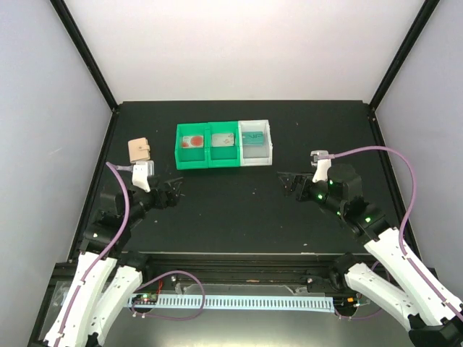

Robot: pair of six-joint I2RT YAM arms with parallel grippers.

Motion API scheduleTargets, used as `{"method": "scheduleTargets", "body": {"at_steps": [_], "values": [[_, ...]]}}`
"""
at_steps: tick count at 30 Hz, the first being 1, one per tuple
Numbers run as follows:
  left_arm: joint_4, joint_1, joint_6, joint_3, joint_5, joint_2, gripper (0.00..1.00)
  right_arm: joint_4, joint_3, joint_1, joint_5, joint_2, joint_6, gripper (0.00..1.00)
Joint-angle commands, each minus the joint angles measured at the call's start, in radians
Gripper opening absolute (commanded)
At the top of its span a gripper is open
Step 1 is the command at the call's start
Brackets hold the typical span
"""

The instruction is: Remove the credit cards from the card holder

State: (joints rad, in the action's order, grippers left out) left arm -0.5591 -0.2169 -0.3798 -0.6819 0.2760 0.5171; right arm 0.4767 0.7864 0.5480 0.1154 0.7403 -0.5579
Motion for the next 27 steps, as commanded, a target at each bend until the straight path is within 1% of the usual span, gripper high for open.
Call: {"method": "scheduleTargets", "body": {"at_steps": [1, 4, 8, 13, 16, 19, 22, 25, 26, 27], "values": [[0.037, 0.008, 0.005, -0.019, -0.041, -0.006, 0.99, -0.026, -0.01, -0.006, 0.026, -0.012, 0.023, 1.0], [0.047, 0.007, -0.025, -0.005, -0.07, -0.001, 0.99, -0.03, -0.016, -0.006, 0.04, -0.014, 0.033, 1.0], [0.038, 0.008, -0.072, -0.013, -0.106, 0.049, 0.99, -0.033, -0.025, -0.006, 0.045, -0.014, 0.034, 1.0], [0.018, 0.008, -0.19, -0.04, -0.237, 0.154, 0.99, -0.036, -0.031, -0.005, 0.051, -0.015, 0.031, 1.0], [-0.001, 0.015, -0.182, -0.09, -0.275, 0.239, 0.99, -0.046, -0.04, -0.006, 0.079, -0.015, 0.027, 1.0], [-0.01, 0.036, -0.141, -0.152, -0.231, 0.33, 0.98, -0.079, -0.059, -0.006, 0.15, -0.029, 0.044, 1.0], [0.016, 0.075, -0.115, -0.18, -0.198, 0.399, 0.95, -0.128, -0.082, -0.006, 0.198, -0.069, 0.039, 1.0], [0.061, 0.15, -0.103, -0.192, -0.183, 0.465, 0.9, -0.158, -0.108, -0.006, 0.207, -0.111, 0.025, 1.0], [0.078, 0.183, -0.106, -0.193, -0.163, 0.487, 0.87, -0.161, -0.112, -0.006, 0.205, -0.12, 0.022, 1.0], [0.098, 0.226, -0.115, -0.192, -0.112, 0.511, 0.85, -0.163, -0.113, -0.006, 0.206, -0.125, 0.018, 1.0]]}}
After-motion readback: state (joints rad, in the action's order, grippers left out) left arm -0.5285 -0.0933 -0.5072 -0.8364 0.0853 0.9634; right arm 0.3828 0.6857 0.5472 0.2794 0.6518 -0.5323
